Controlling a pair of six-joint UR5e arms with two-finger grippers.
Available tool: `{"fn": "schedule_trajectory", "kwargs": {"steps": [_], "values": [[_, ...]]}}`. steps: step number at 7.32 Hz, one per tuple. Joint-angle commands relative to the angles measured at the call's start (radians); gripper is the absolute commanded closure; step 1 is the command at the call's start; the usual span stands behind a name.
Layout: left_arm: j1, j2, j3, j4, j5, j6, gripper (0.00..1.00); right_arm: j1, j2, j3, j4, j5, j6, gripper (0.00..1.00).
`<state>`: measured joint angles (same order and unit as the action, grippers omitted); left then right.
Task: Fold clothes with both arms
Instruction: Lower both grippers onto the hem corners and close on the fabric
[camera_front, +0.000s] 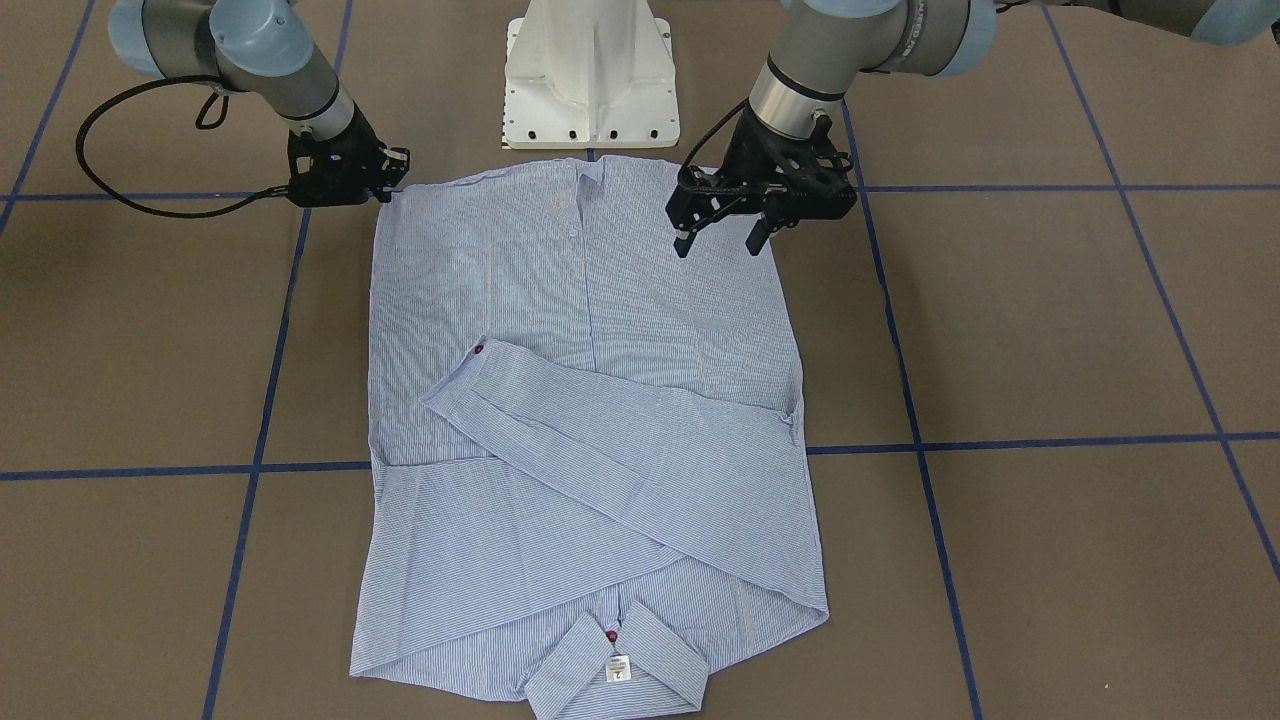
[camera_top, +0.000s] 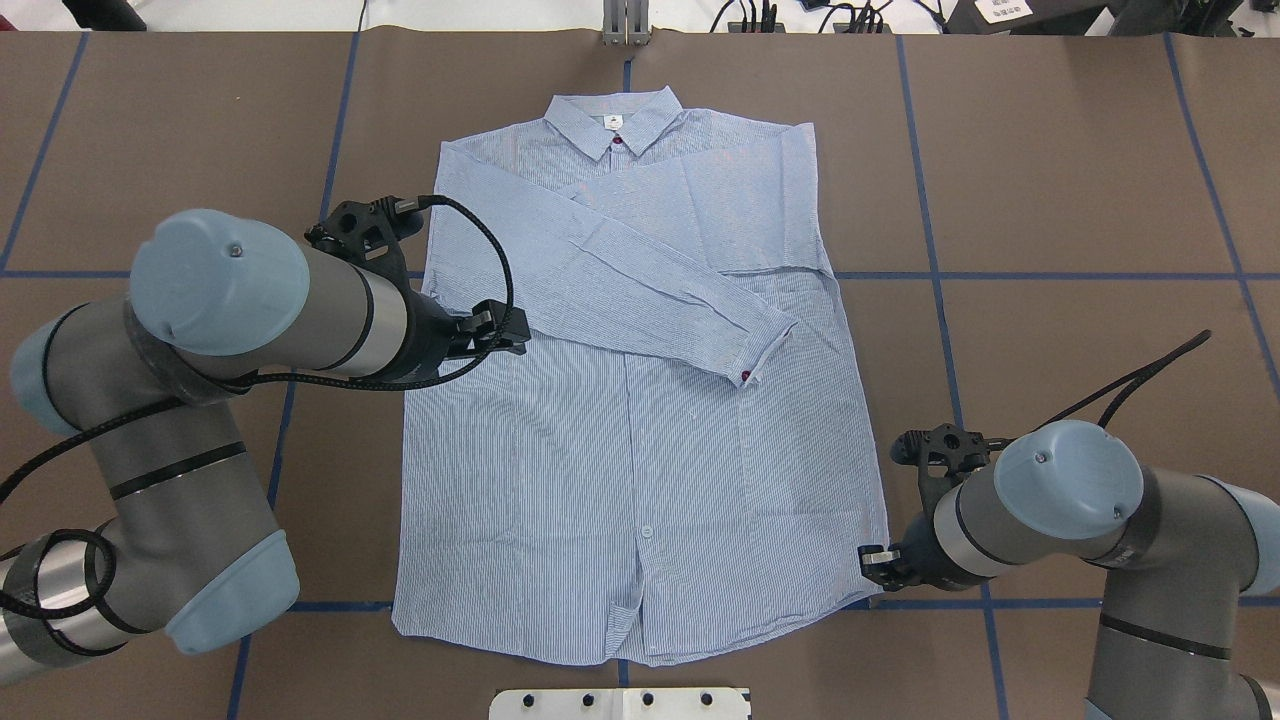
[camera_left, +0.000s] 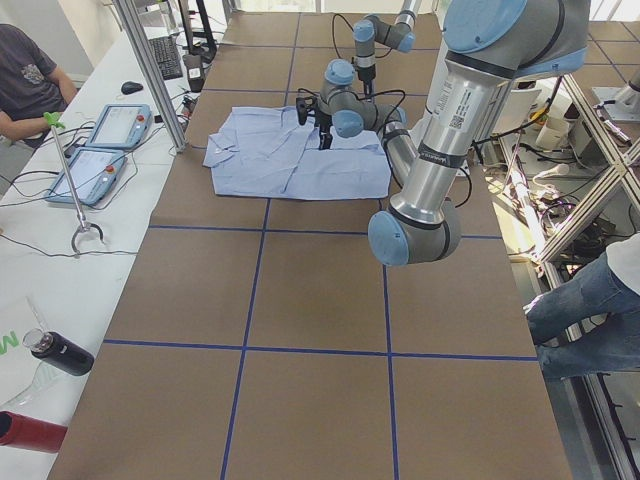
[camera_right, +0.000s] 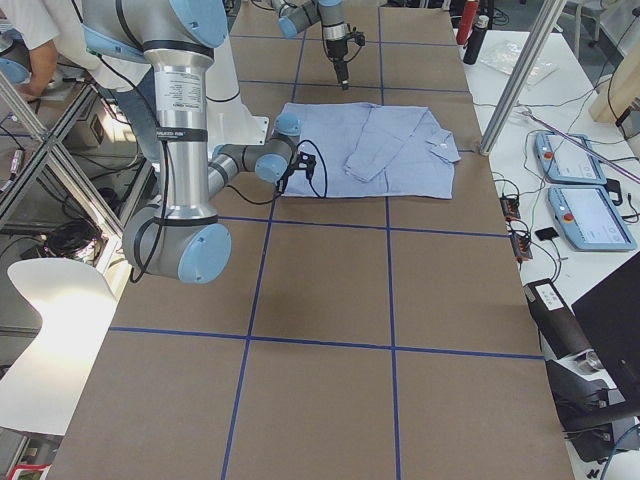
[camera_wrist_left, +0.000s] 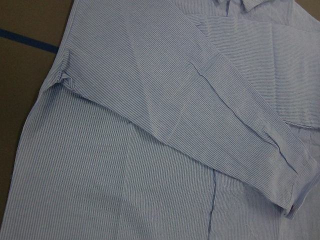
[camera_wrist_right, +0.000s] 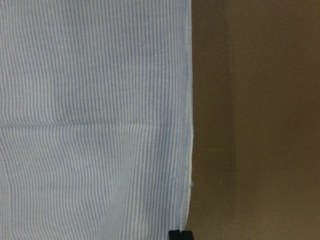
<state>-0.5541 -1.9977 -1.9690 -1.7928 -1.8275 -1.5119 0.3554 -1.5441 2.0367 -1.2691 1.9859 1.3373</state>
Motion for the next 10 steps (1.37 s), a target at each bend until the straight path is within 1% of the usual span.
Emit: {"fn": "schedule_trajectory", "kwargs": {"steps": [1,2,3,5,7,9,10], "values": [[0.125,0.141,-0.049,-0.02,0.071,-0.083,0.0,0.013,-0.002,0.034,0.001,0.001,0.0,1.0],[0.222,0.193,-0.063,-0.086,0.13,-0.178,0.0,0.019,0.002,0.04,0.002,0.004,0.0,1.0],[0.306,0.235,-0.064,-0.097,0.179,-0.247,0.01,0.028,0.002,0.054,0.002,0.004,0.0,1.0],[0.38,0.257,-0.064,-0.086,0.192,-0.313,0.04,0.042,0.001,0.071,0.001,0.005,0.0,1.0],[0.39,0.263,-0.06,-0.051,0.191,-0.32,0.1,0.057,0.002,0.072,0.002,0.017,0.0,1.0],[0.391,0.263,-0.059,-0.042,0.191,-0.32,0.16,0.068,0.004,0.072,0.002,0.027,0.0,1.0],[0.391,0.263,-0.054,-0.042,0.191,-0.32,0.22,0.074,0.002,0.072,0.001,0.034,0.0,1.0]]}}
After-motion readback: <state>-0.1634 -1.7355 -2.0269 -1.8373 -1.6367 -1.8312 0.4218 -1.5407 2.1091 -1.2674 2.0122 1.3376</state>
